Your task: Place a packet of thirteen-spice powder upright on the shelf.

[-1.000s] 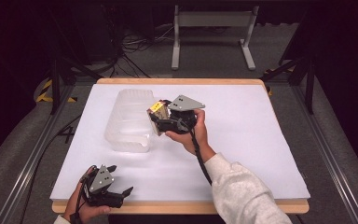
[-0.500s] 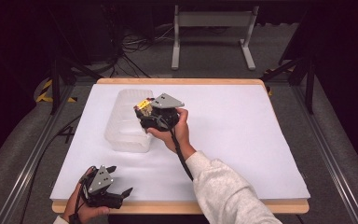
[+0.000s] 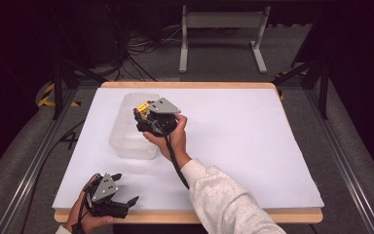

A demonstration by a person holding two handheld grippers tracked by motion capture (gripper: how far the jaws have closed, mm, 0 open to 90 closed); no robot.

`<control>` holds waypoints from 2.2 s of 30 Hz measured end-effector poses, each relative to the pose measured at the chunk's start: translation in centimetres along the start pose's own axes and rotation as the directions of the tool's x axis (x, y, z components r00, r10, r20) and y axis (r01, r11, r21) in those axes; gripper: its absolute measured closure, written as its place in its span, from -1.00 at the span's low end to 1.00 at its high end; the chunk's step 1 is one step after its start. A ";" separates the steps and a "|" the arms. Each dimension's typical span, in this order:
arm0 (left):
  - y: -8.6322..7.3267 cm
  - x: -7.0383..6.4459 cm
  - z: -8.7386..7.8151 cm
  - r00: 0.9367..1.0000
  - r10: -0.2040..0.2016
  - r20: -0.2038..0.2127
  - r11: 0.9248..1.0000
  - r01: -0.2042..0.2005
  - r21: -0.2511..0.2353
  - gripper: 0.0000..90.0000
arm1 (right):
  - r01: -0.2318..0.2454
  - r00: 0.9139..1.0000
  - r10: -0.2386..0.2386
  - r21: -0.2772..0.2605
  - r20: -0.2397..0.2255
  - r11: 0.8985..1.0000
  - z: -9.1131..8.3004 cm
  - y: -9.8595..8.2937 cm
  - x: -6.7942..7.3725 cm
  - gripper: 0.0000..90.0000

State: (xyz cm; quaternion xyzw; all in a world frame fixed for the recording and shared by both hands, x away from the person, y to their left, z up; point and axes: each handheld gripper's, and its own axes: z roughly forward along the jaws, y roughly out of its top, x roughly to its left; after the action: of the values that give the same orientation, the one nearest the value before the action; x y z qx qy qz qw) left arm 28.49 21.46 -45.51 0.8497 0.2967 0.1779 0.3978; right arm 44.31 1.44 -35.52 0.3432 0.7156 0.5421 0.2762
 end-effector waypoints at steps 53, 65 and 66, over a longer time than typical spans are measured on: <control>0.0 0.0 0.3 1.000 0.001 -0.012 1.000 -0.001 0.027 -0.84 | 0.089 0.990 -0.072 0.141 -0.120 0.986 -2.7 -3.4 -1.5 -0.52; 0.0 0.0 0.3 1.000 0.000 -0.016 1.000 0.001 0.030 -0.84 | 0.191 0.978 -0.176 0.147 -0.111 0.971 -4.4 -3.2 -1.9 -0.52; 0.0 0.0 0.3 1.000 0.000 -0.016 1.000 0.001 0.030 -0.84 | 0.196 0.977 -0.180 0.148 -0.113 0.969 -4.5 -3.2 -1.9 -0.52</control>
State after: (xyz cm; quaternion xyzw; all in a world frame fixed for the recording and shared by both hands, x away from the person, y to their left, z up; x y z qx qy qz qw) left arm 28.60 21.27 -45.64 0.8540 0.3027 0.1803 0.3827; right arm 41.43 -3.28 -37.42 0.2675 0.7985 0.4709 0.2627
